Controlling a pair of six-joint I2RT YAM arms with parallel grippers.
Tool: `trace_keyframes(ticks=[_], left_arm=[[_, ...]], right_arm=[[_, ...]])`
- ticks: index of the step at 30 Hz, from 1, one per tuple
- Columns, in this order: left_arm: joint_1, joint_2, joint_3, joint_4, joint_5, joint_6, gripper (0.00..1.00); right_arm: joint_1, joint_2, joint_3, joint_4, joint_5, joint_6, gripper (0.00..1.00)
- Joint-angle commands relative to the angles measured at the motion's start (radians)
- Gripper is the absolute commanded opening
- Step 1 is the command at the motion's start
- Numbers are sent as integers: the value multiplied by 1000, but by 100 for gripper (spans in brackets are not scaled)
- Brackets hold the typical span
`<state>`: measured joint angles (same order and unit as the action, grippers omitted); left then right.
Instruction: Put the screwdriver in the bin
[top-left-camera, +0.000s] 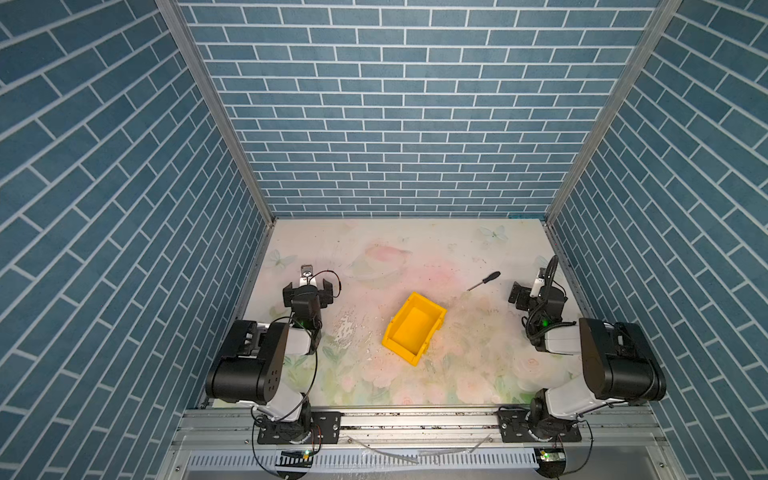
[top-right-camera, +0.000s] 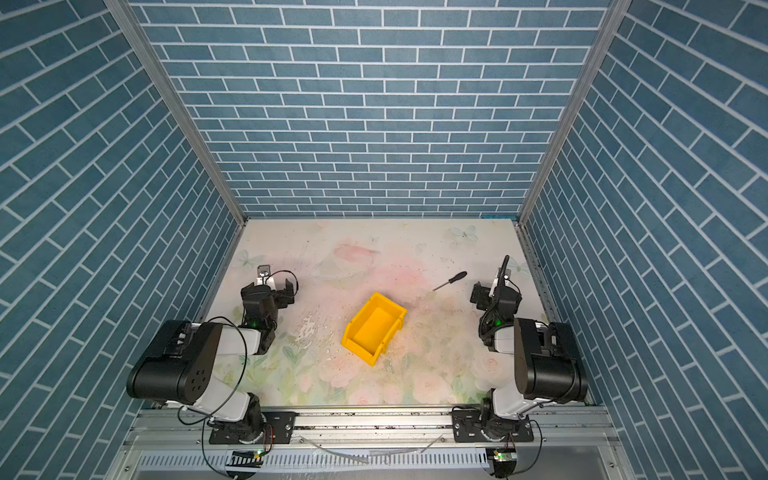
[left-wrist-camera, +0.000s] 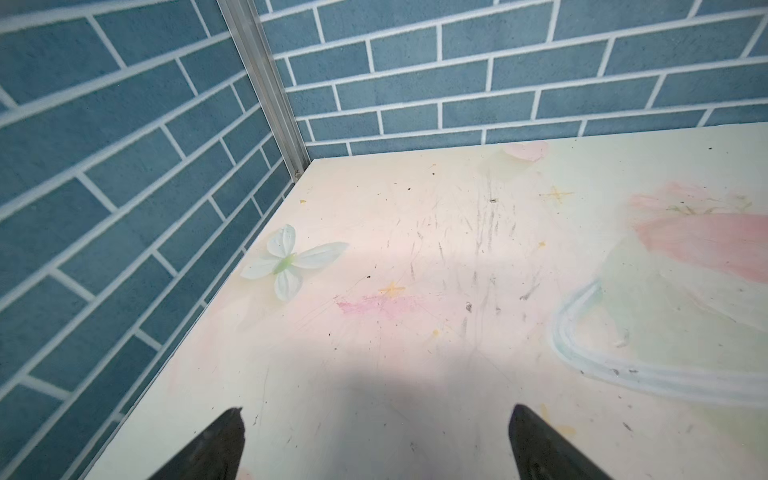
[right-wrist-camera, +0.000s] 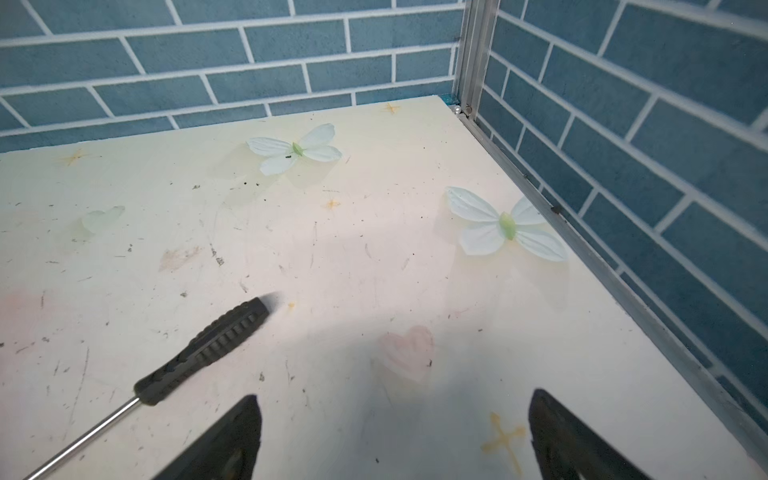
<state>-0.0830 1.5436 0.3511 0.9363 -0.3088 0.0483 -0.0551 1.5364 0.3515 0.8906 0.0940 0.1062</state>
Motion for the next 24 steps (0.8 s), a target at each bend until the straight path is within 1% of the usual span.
trace_keyframes(ticks=[1,24], left_arm=[[5,-6,8,-4,5,-4,100],[5,-7,11,-5,6,-4,100]], right_arm=[[0,-4,24,-1,12,-10,99],[0,-2,32,-14,-3,-16,99]])
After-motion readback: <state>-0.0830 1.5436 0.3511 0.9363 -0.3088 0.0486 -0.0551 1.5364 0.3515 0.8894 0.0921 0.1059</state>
